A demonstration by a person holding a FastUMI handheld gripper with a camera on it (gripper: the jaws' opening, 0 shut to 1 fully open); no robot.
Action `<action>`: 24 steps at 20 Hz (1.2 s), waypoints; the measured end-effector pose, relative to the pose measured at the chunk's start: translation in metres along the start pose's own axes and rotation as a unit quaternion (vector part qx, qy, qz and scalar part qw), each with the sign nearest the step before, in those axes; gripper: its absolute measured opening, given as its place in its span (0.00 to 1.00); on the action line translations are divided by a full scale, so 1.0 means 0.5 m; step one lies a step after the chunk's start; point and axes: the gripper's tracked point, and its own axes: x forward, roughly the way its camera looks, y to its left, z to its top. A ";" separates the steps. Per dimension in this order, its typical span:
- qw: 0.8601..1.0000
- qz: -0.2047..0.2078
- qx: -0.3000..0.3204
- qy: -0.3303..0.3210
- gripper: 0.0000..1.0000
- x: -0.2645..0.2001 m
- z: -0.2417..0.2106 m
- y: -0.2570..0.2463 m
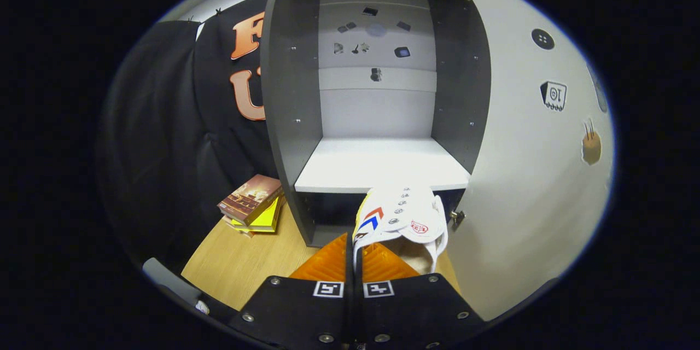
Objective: Open the shoe cabinet door, grab the shoes and put them into the shoe cabinet, then close the shoe cabinet door.
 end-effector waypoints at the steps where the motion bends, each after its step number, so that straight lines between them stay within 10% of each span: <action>1: 1.000 0.000 -0.004 -0.004 0.00 0.002 0.019 0.002; 24: 0.998 0.017 -0.064 0.005 0.00 0.434 0.196 -0.044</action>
